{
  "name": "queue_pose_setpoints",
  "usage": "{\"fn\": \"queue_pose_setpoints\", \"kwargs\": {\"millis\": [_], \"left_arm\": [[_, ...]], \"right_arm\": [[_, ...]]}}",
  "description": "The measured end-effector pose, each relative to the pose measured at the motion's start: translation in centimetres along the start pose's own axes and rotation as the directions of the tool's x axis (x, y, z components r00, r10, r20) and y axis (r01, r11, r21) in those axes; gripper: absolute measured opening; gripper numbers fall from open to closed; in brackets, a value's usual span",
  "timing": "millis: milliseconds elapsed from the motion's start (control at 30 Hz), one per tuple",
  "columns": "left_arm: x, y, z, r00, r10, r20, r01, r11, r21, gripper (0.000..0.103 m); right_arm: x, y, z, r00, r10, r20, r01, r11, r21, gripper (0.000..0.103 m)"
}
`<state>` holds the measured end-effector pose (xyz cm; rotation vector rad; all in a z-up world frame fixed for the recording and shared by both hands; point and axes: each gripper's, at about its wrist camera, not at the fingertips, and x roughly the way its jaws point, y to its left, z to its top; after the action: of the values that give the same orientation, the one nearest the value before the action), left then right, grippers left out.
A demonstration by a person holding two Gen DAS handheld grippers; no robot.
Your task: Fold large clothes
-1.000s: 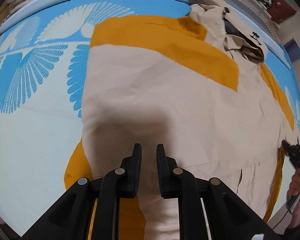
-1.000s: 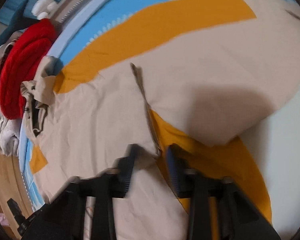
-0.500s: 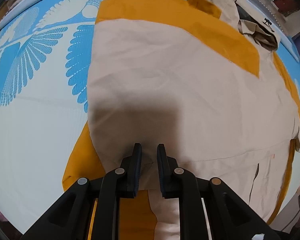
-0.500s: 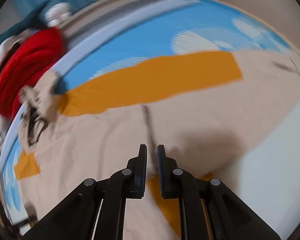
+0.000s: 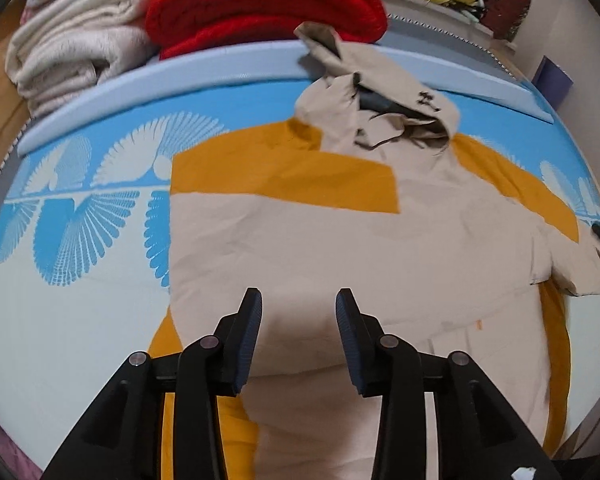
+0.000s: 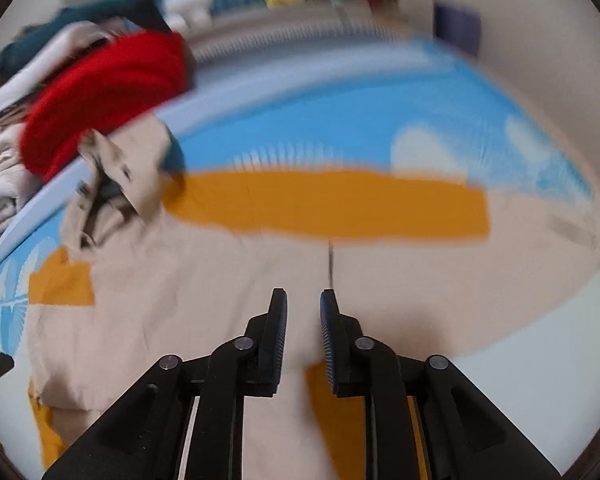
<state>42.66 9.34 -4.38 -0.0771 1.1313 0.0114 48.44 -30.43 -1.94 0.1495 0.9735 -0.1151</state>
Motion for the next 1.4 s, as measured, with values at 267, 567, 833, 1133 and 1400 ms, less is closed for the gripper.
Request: {"fn": "queue_pose_setpoints", "kwargs": {"millis": [267,567,833,1133,1400], "left_arm": [[-2.0,-4.0,-0.8,0.997,-0.038,0.074,0.035,0.998,0.046,0.051],[-1.8,-5.2,-0.9,0.996,-0.043,0.081,0.039,0.998,0.053,0.051],[-0.7,-5.5,-0.4,0.997,-0.036,0.071,0.032,0.998,0.057,0.051],[-0.1,-5.4,-0.3,0.998,-0.019,0.064,0.015,0.998,0.065,0.051],[0.6,-5.6,-0.2,0.998,-0.023,0.051,0.020,0.998,0.066,0.051]], "right_arm": [[-5.8,-2.4,1.3,0.982,-0.026,0.188,0.019,0.999,0.039,0.066],[-6.9,-11.3,2.0,0.972,-0.086,0.219,0.055,0.989,0.140,0.066],[-5.4,-20.9,1.4,0.971,-0.184,0.153,0.150,0.966,0.213,0.061],[-2.7,-30.5,0.2,0.974,-0.197,0.110,0.149,0.928,0.341,0.014],[1.4,-36.9,-2.9,0.989,-0.145,0.033,0.109,0.856,0.505,0.028]]}}
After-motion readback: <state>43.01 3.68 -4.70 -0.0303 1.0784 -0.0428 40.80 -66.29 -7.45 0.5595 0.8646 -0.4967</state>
